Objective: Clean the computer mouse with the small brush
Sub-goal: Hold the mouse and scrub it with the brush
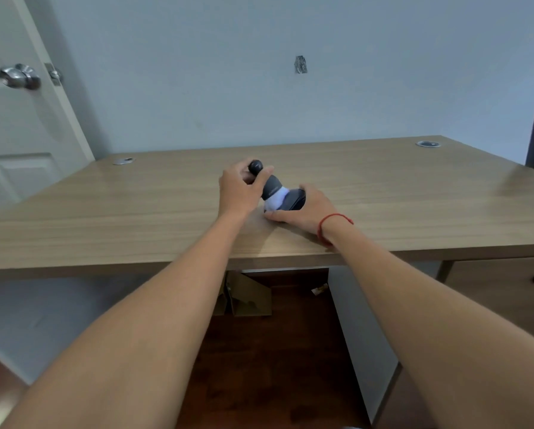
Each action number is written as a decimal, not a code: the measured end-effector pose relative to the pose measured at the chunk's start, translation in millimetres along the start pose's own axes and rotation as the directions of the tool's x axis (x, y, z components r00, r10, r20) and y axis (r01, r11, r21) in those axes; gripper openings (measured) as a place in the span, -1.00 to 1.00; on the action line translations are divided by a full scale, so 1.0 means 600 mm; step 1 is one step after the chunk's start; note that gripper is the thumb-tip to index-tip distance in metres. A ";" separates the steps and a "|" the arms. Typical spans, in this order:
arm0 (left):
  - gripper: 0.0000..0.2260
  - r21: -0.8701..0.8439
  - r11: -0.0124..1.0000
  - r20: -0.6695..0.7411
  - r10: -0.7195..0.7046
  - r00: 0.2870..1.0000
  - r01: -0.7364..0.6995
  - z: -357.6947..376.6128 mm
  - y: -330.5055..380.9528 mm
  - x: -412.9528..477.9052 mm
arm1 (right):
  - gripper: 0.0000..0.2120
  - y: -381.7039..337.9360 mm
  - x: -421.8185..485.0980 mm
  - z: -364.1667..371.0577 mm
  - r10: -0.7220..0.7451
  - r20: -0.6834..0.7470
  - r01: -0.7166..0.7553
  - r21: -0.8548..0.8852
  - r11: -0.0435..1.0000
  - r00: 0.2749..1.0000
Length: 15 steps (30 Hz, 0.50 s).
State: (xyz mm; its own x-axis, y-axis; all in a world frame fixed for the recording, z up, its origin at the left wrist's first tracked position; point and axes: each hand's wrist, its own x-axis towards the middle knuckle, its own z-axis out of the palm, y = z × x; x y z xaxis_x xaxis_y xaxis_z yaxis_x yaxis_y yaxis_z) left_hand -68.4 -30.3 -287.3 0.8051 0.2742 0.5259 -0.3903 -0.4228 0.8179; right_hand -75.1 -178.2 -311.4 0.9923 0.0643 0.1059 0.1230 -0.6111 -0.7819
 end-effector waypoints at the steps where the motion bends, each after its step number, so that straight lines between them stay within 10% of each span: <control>1: -0.76 0.062 0.998 -0.015 0.012 1.000 -0.011 -0.002 -0.005 0.002 | -0.27 0.000 0.001 -0.001 -0.005 -0.002 0.005 0.010 1.000 1.000; 15: -0.78 0.167 0.985 0.004 0.029 1.000 -0.029 -0.009 -0.016 -0.003 | -0.09 -0.007 0.003 -0.006 -0.059 0.045 0.063 -0.104 0.993 0.997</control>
State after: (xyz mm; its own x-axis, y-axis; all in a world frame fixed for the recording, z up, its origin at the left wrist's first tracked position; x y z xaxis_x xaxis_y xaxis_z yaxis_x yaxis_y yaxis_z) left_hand -68.7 -22.0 -294.8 0.7953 0.2586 0.5483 -0.3332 -0.5692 0.7517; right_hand -74.0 -178.2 -305.9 0.9830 0.1355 0.1237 0.1832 -0.6847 -0.7054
